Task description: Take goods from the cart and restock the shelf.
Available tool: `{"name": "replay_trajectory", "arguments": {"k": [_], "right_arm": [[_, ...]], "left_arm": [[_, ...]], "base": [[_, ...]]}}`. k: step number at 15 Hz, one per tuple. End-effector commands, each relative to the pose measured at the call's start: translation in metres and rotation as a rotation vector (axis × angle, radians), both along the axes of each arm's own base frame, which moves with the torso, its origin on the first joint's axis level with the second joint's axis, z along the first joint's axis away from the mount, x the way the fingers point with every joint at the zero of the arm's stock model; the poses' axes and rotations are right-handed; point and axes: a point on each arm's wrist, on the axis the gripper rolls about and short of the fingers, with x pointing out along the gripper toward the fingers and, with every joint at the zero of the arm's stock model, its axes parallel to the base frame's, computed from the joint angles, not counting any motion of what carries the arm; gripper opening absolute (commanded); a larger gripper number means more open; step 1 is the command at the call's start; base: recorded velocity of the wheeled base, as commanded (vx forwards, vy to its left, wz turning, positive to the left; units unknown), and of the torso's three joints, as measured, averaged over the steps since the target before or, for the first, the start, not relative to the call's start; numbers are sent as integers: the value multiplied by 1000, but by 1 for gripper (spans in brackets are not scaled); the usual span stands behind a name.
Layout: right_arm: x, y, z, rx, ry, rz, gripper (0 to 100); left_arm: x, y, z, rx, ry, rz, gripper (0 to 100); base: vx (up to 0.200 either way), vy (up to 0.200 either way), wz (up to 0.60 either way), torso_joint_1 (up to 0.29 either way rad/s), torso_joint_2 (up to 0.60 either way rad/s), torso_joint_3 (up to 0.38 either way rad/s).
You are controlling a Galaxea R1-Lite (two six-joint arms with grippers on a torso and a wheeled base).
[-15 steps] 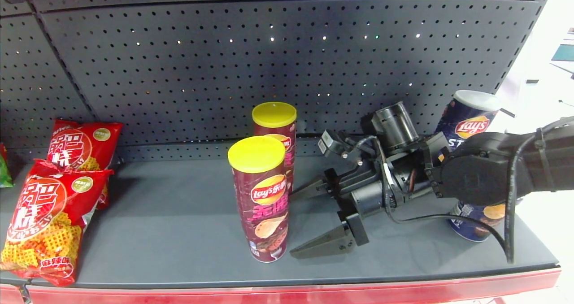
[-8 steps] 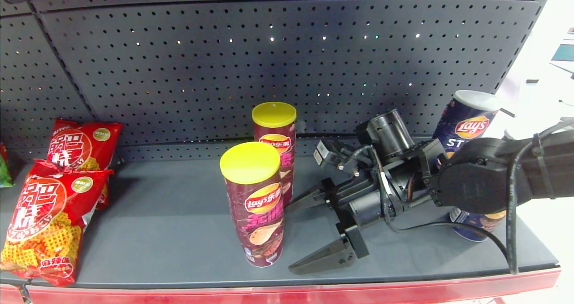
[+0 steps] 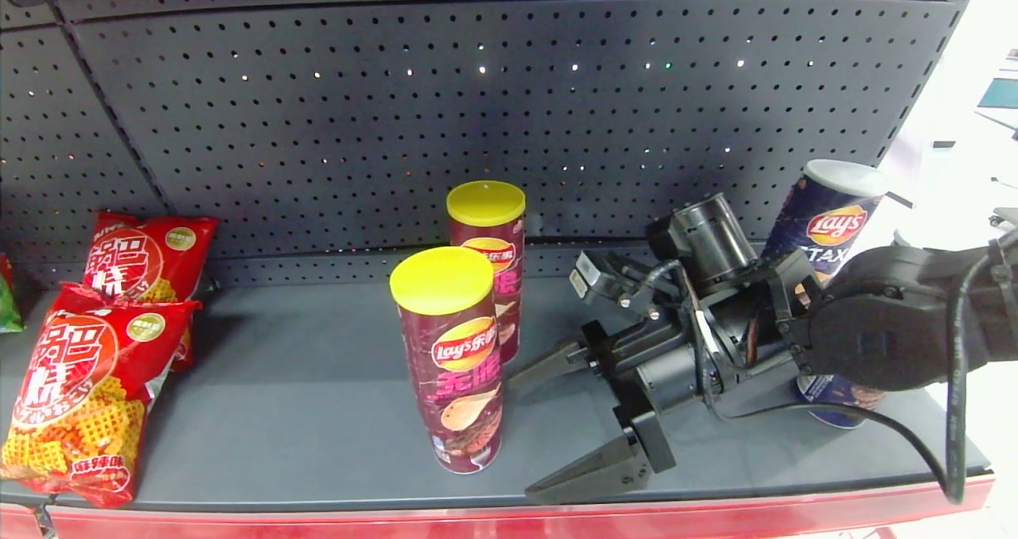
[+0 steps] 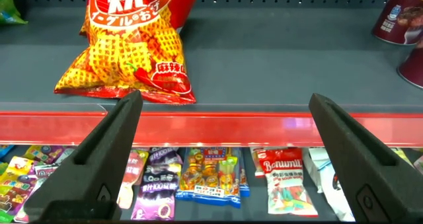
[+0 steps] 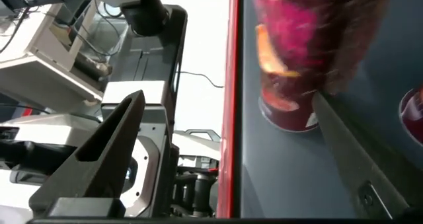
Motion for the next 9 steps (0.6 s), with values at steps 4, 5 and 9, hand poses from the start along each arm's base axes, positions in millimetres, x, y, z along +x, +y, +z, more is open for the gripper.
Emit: {"name": "replay_trajectory", "arguments": {"k": [4, 5, 9], "right_arm": [[26, -2, -4, 3, -14, -50, 100], [30, 2, -4, 6, -20, -48, 100], [19, 16, 1, 17, -31, 0, 100]], "left_arm": [[0, 0, 0, 0, 2, 1, 100], [0, 0, 0, 0, 0, 1, 100], [0, 0, 0, 0, 0, 1, 100]], "base": [[0, 0, 0, 0, 0, 0], [0, 0, 0, 0, 0, 0], [0, 0, 0, 0, 0, 0]]}}
